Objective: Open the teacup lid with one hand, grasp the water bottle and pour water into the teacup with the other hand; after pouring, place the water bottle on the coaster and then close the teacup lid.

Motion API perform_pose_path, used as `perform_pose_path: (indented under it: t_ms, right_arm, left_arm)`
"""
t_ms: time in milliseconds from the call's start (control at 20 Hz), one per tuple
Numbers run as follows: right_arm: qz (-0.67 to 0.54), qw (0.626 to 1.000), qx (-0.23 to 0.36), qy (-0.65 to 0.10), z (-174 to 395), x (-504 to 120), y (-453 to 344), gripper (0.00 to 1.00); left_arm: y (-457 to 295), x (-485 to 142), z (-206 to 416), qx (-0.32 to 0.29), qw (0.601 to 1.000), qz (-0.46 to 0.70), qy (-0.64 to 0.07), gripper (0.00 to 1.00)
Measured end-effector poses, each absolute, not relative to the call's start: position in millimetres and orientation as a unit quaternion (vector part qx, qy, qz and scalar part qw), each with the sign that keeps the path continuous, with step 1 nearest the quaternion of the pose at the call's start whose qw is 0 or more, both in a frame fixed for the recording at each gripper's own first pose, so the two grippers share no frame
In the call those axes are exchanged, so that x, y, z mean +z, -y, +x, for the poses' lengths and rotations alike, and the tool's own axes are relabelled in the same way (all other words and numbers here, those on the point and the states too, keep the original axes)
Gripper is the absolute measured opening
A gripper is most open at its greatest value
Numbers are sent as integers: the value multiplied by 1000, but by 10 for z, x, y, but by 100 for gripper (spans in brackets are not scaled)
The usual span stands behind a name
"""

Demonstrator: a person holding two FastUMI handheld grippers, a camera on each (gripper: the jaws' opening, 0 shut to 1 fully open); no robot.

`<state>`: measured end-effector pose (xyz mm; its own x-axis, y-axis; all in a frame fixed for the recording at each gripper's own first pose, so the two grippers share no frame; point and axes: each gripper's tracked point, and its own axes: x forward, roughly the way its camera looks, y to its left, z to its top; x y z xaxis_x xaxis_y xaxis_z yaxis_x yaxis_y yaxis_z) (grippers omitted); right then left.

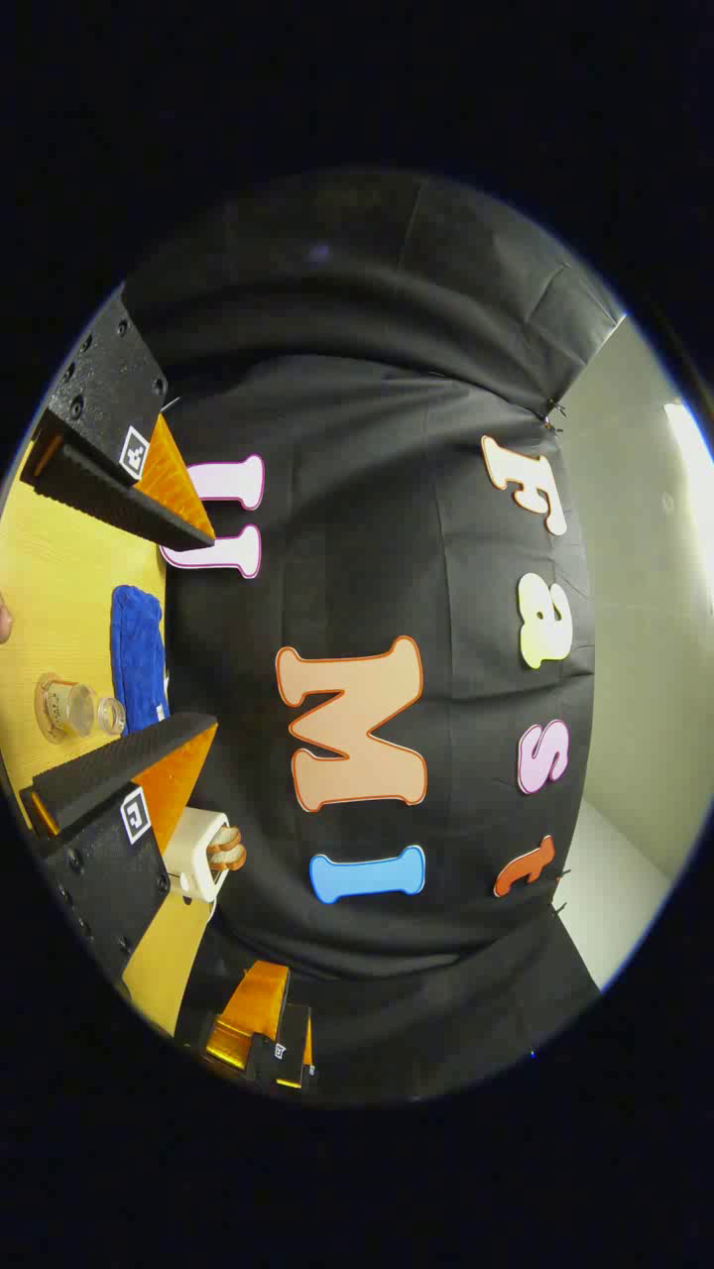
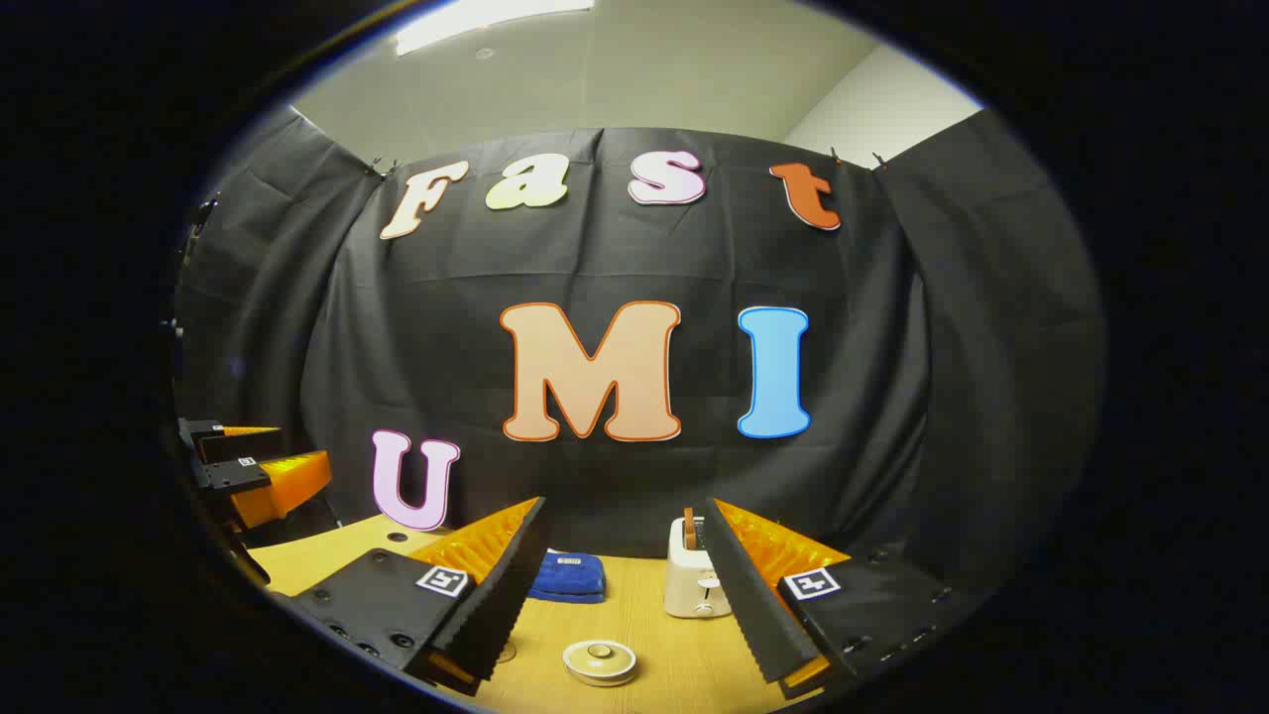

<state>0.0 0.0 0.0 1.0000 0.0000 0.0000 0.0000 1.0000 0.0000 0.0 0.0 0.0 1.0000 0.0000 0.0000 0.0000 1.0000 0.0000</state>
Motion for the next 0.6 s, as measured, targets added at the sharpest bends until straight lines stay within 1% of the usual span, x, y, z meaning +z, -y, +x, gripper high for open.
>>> perform_pose_path:
  t_ms: [300, 350, 400, 450, 500, 600]
  right_arm:
    - [-3, 1000, 9, 4, 65, 2, 9, 94]
    - [-4, 1000, 12, 2, 70, -19, -9, 98]
    - [-6, 1000, 15, -1, 81, -37, -26, 98]
    - [-8, 1000, 19, -3, 89, -64, -53, 100]
    - [-10, 1000, 23, -5, 106, -83, -81, 98]
    - [-14, 999, 36, -9, 132, -126, -160, 98]
  left_arm:
    - [2, -16, 29, 5, 1000, -4, -3, 95]
    - [-3, -8, 27, 7, 1000, -5, -2, 95]
    - [2, -15, 23, 7, 1000, -5, -2, 96]
    - [-7, -15, 22, 9, 1000, -6, -2, 95]
    - [-22, -39, 18, 11, 1000, -6, -4, 96]
    - [-51, -62, 20, 15, 1000, -10, -7, 96]
